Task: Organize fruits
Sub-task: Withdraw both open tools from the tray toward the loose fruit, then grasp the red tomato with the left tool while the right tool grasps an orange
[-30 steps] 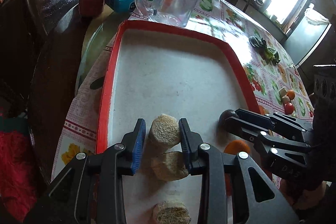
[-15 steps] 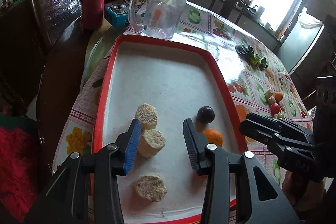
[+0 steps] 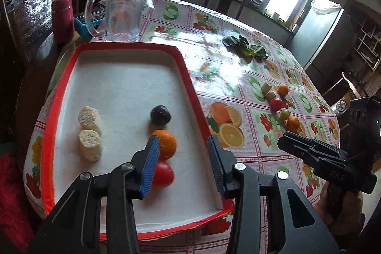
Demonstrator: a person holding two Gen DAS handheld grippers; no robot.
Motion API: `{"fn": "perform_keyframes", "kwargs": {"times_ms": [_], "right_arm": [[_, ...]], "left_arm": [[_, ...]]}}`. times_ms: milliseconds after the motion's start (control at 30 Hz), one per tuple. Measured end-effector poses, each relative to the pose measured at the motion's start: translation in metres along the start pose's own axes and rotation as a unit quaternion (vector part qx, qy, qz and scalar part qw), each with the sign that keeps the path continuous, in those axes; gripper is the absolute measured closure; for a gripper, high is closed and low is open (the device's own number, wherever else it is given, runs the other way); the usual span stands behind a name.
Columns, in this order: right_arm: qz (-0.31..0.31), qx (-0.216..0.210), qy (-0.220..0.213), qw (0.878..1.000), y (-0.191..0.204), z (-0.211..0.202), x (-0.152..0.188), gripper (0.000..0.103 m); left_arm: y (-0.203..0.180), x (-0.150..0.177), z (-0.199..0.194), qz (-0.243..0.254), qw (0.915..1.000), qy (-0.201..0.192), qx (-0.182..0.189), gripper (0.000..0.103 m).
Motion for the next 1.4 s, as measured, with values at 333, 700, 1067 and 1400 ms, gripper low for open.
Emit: {"fn": "perform_keyframes", "kwargs": {"times_ms": [333, 700, 1067, 1400], "right_arm": [[0.052, 0.045, -0.007, 0.998, -0.069, -0.031, 0.026, 0.061], [0.060, 0.072, -0.005, 0.996, -0.111, -0.027, 0.029, 0.061], [0.055, 0.084, 0.006, 0.995, -0.143, 0.002, 0.010, 0.062], [0.071, 0.058, -0.014, 0.996, -0.153, -0.020, 0.026, 0.067]], "left_arm": [[-0.055, 0.016, 0.017, 0.041, 0.9986, 0.022, 0.025, 0.063], [-0.109, 0.019, 0.050, 0.068, 0.9953, 0.049, 0.050, 0.063], [-0.154, 0.007, 0.098, 0.089, 0.9916, 0.072, 0.060, 0.063], [-0.210, -0.001, 0.156, 0.114, 0.9865, 0.090, 0.076, 0.063]]}}
Point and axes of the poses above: each gripper's, at about its wrist camera, not at the fingertips, and z roughly the way its jaws point, y to its left, x to its underside, the point moved 10 cm from there along z, roughly the way its jaws point, and after that the axes turned 7 degrees about -z, right-handed, at the moved point
